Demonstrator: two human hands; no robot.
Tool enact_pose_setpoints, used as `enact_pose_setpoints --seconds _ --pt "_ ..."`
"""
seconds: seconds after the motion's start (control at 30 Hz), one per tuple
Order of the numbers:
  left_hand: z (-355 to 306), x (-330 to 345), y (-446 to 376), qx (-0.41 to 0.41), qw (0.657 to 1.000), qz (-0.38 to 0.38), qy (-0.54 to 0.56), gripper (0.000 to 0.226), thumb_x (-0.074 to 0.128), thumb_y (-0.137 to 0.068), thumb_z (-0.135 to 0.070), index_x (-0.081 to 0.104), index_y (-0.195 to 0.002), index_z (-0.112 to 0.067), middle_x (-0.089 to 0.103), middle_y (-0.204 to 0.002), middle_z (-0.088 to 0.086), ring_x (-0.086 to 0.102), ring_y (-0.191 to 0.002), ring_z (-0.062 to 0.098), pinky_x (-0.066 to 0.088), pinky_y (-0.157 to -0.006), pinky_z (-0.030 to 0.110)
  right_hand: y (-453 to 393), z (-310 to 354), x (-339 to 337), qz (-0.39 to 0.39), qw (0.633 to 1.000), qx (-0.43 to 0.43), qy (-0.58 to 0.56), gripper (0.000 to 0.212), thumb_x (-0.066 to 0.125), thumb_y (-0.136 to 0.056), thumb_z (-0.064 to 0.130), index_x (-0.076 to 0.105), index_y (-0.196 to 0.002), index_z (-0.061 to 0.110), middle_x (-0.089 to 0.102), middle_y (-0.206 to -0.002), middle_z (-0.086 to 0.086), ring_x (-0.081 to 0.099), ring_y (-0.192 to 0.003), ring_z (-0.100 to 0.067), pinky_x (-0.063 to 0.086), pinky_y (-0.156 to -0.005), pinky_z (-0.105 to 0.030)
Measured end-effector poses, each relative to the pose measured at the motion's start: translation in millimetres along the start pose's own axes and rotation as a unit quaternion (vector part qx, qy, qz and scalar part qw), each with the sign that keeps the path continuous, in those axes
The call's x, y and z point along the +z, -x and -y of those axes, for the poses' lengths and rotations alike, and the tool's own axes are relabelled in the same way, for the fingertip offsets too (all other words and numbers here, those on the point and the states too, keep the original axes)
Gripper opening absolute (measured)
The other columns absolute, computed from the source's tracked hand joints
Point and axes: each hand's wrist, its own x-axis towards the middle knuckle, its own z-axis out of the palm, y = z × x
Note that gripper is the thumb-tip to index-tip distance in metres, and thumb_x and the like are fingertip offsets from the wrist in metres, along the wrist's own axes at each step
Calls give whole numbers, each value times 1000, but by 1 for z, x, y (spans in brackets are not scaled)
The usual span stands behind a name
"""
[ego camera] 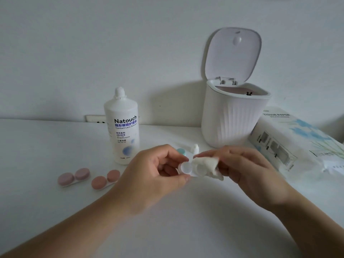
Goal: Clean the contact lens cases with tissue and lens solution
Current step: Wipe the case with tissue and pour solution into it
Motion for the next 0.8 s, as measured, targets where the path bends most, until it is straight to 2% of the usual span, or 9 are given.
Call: enact_pose_setpoints --seconds 0.07,0.17,0.23,0.33,0.43,0.53,0.67,0.8 --pt "1 -1 2 29 999 3 -28 28 80 -70 -16 72 -94 -28 74 -81 -2 64 -71 12 55 -70 26 -1 1 4 5 1000 4 -6 27 64 -90 31 77 -78 10 76 -106 -15 73 -96 -23 54 -78 -22" --pt "4 0 4 61 996 3 -71 26 80 -72 -19 71 -94 -30 73 -83 -3 67 -74 19 56 -73 26 0 -1 8 -7 999 -3 38 20 76 -78 29 69 -68 14 77 -97 -14 71 -79 -22 54 -67 -23" --pt "6 0 4 74 993 5 -86 25 80 -73 -20 71 -94 -31 73 -82 -4 67 -75 21 56 -74 25 1 0 9 -6 999 2 34 25 87 -69 21 64 -73 12 75 -95 -19 67 -74 -23 54 -63 -27" --pt "7 0 3 90 992 -2 -90 24 79 -74 -20 71 -94 -30 73 -83 -4 68 -76 19 55 -75 22 2 2 9 -2 1000 22 15 31 85 -63 17 69 -90 13 72 -100 -26 70 -81 -27 58 -68 -28" --pt "5 -2 2 95 993 -2 -75 23 78 -77 -20 71 -96 -30 74 -86 -5 70 -78 12 53 -77 17 2 2 10 7 998 48 29 36 80 -70 16 73 -104 9 76 -99 -20 74 -86 -25 58 -73 -24" --pt "5 -3 1 102 991 4 -91 22 76 -81 -22 69 -99 -32 75 -93 -7 71 -85 11 53 -80 17 2 2 11 35 996 63 54 27 74 -80 22 76 -102 7 78 -97 -15 76 -87 -23 60 -75 -26" --pt "6 -4 0 110 987 -3 -120 22 73 -84 -27 67 -103 -36 74 -97 -10 71 -92 14 55 -84 21 3 5 9 82 991 83 61 22 67 -92 24 76 -108 10 78 -101 -13 76 -95 -28 59 -78 -29" --pt "6 -3 2 128 982 -1 -138 20 73 -86 -28 66 -103 -37 74 -100 -10 70 -91 14 53 -84 19 4 6 13 83 990 89 67 18 65 -94 24 77 -100 12 78 -89 -13 75 -77 -24 58 -69 -27"
